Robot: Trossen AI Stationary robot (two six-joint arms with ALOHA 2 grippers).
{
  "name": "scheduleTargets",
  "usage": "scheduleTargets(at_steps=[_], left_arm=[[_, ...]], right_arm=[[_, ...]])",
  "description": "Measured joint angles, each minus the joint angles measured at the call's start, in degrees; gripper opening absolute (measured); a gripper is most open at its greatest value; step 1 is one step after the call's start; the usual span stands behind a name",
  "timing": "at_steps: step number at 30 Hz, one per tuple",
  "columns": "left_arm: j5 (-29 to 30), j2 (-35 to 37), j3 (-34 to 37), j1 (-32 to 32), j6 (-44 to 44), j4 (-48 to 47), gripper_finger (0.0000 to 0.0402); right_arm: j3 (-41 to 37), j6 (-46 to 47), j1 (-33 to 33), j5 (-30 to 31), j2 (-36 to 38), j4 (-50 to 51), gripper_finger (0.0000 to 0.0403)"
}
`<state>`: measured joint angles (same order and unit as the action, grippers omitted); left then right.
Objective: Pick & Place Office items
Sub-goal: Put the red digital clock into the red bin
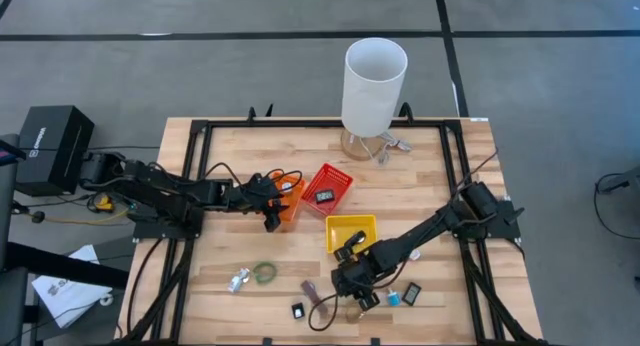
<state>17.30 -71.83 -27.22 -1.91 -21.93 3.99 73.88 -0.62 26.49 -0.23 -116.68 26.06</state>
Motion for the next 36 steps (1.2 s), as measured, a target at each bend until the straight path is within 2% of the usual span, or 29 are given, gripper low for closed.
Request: scheduleTargets(at_steps=[4,8,12,15,19,23,27,31,36], left_arm=[[0.00,0.00,0.00,0.00,0.00,0.00,0.0185],[0.00,0.00,0.00,0.00,0.00,0.01,0.0186],[0.00,0.00,0.00,0.00,0.00,0.03,0.0186],[0.00,0.00,0.00,0.00,0.00,0.04,0.0186],[0.00,0.00,0.02,0.00,0.00,0.35,0.0186],[0.00,0.00,0.02,0.00,0.00,0.95,0.0186],[0.02,0.00,0.02,0.00,0.00,1.31,0.0186],[0.02,0.00,0.02,0.00,0.00,1.30,0.0186],[0.00,-0.02,0.02,0.00,0.04,1.31,0.0186]], right_arm=[[0.73,0.17,-0.77,-0.92,0.17,1.54,0.0130],[3.13,-1.73,-1.70,-4.92,0.50,7.45,0.0138],[7.19,-5.76,-2.35,-5.20,2.55,15.25,0.0150],[8.99,-9.76,-3.50,-3.51,5.19,21.15,0.0135],[9.87,-13.71,-7.13,2.02,10.98,26.22,0.0123],[9.91,-17.01,-13.07,6.90,15.70,26.98,0.0135],[9.95,-19.50,-20.86,7.88,17.57,23.19,0.0152],[9.95,-23.06,-27.61,7.86,14.81,20.75,0.0141],[9.93,-27.66,-33.07,7.35,9.06,18.06,0.0128]])
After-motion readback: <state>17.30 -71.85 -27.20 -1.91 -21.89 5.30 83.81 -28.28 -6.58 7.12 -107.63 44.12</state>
